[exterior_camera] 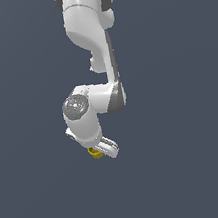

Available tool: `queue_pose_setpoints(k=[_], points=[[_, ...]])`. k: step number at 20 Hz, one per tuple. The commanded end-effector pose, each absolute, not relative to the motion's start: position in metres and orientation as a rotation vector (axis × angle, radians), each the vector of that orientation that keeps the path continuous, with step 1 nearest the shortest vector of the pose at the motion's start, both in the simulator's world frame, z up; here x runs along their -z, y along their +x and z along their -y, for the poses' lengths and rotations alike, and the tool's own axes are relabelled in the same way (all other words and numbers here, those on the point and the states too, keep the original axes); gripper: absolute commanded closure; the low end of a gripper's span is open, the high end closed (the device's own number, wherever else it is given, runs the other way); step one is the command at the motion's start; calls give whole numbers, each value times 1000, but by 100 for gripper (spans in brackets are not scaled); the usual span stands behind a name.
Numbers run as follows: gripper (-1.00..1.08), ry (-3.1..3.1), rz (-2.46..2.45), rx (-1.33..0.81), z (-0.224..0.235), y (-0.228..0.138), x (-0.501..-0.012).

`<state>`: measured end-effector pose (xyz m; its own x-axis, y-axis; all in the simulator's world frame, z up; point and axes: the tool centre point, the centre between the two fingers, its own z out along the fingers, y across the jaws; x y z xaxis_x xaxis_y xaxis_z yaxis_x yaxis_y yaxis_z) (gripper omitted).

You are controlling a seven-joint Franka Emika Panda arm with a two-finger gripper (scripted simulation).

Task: Pick up the object and move it to a goal position.

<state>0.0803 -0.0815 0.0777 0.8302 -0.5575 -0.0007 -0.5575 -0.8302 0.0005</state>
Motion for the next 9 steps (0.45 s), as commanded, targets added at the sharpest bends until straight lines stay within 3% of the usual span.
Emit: queue_pose_setpoints(k=[1,9], points=[[108,3006,914,-1,86,87,-80],[108,3005,915,0,92,94,-82]])
